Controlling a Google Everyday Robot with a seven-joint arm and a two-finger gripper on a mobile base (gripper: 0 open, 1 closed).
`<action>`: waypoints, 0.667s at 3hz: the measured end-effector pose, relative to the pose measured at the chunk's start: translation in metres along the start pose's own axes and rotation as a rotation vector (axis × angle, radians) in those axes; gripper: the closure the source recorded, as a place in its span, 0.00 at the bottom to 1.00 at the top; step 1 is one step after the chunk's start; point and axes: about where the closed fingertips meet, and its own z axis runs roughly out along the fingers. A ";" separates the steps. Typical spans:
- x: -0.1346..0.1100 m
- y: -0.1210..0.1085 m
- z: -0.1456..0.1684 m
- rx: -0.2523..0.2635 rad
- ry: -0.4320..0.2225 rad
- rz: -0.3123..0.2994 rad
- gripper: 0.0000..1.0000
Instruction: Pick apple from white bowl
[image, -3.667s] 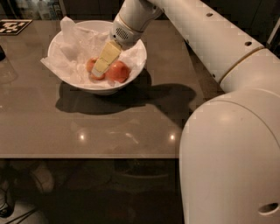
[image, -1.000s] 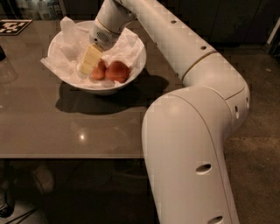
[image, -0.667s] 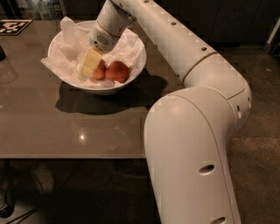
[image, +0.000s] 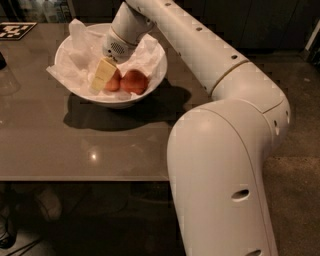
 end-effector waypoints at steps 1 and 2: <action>0.000 0.000 0.000 0.000 0.000 0.000 0.43; 0.000 0.000 0.000 0.000 0.000 0.000 0.66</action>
Offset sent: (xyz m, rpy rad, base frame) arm 0.0000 0.0000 0.0000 0.0000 0.0000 0.0000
